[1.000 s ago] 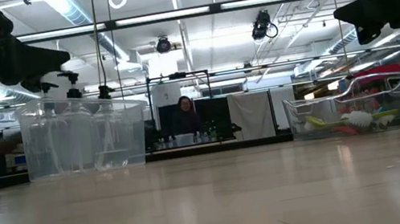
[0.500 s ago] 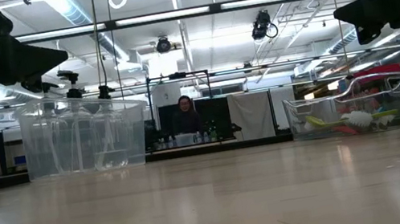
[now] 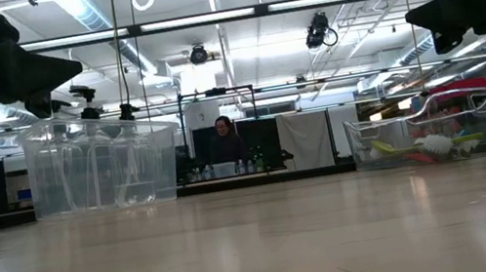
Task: Pick & Place Kitchen Sink Supplies
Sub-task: Return to Home Position
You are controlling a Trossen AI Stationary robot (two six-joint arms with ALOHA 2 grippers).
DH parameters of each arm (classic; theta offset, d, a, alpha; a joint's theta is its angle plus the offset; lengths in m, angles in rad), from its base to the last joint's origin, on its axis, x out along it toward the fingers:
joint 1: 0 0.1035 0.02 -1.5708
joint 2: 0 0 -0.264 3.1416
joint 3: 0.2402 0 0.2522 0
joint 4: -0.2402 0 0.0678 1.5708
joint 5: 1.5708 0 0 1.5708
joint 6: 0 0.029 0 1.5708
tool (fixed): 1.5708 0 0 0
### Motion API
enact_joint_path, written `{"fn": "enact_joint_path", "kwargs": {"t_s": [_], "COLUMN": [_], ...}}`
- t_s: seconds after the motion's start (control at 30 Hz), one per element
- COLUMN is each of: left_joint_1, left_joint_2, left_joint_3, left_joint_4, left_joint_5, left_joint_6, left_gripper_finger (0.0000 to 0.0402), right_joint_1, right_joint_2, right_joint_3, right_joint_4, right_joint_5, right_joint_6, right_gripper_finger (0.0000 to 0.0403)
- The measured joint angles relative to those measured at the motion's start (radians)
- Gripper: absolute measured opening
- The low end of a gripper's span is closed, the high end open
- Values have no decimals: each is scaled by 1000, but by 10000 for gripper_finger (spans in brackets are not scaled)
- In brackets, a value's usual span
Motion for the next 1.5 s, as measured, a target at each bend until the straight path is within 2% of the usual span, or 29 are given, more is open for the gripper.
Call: {"fn": "enact_joint_path", "kwargs": {"t_s": [0.23,1.5], "left_joint_1": [0,1], "left_joint_2": [0,0], "left_joint_3": [-1,-2], "left_joint_4": [8,27], "left_joint_5": [0,0], "left_joint_6": [-69,-79], "left_gripper_finger": [11,12], "right_joint_1": [0,0], "right_joint_2": [0,0], "right_joint_3": [0,0], "right_joint_4": [0,0], "right_joint_5": [0,0], "right_joint_6": [0,0], "right_gripper_finger": [11,11]}}
